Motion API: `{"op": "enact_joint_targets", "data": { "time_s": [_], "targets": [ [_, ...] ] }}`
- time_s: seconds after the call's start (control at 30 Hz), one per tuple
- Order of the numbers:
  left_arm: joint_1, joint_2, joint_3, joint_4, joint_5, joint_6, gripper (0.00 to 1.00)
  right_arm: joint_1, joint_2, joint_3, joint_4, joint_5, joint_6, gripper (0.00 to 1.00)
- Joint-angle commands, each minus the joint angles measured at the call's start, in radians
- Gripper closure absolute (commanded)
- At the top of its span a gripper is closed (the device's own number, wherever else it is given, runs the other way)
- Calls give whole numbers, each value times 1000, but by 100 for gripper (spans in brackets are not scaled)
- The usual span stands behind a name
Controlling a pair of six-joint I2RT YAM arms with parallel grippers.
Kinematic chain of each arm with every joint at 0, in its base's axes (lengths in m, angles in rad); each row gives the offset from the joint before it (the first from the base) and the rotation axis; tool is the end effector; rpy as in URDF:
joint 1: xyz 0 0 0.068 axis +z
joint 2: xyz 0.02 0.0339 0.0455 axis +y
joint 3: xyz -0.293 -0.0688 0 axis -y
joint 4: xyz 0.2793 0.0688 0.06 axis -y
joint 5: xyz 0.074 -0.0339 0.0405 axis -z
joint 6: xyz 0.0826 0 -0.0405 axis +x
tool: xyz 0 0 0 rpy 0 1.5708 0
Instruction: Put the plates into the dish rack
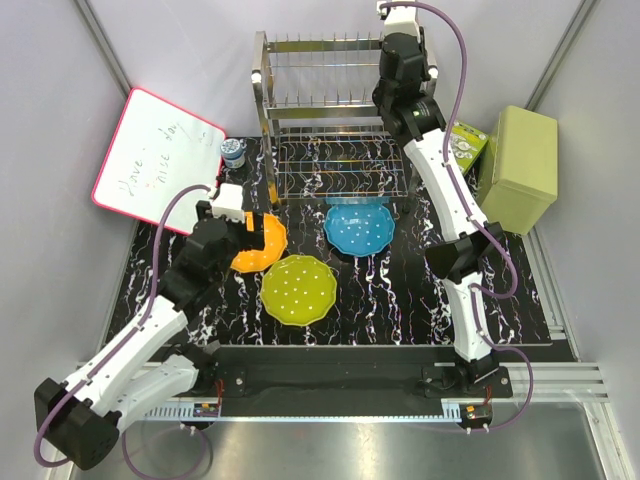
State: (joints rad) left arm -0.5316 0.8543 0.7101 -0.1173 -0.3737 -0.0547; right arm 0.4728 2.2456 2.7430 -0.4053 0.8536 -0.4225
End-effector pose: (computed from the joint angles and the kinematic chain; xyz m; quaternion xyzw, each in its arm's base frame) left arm 0.2380 -0.1050 0.3147 0.0742 0.7841 -0.0318 0.6153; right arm 0.5159 0.1940 0.5401 0.0102 0.6853 -0.2619 0.6794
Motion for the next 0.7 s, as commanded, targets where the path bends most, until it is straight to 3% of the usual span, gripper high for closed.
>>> {"op": "enact_joint_targets", "data": {
  "time_s": [0.0, 0.33, 0.43, 0.47, 0.6, 0.67],
  "targets": [
    [4, 2, -14, 62, 16, -16, 12, -2, -41, 17, 166, 56, -13, 100],
    [4, 0, -31, 67, 24, -16, 12, -3, -18, -14, 138, 28, -12, 100],
    [4, 0, -31, 65, 24, -16, 12, -2, -12, -23, 137, 35, -24, 82],
    [4, 3, -31, 65, 25, -17, 12, -2, -14, -25, 137, 38, -24, 72],
    [4, 15, -20, 62, 24, -16, 12, -3, -27, -39, 135, 38, -30, 56],
    [4, 22, -12, 62, 25, -16, 12, -2, -41, -46, 135, 33, -35, 53]
  ]
}}
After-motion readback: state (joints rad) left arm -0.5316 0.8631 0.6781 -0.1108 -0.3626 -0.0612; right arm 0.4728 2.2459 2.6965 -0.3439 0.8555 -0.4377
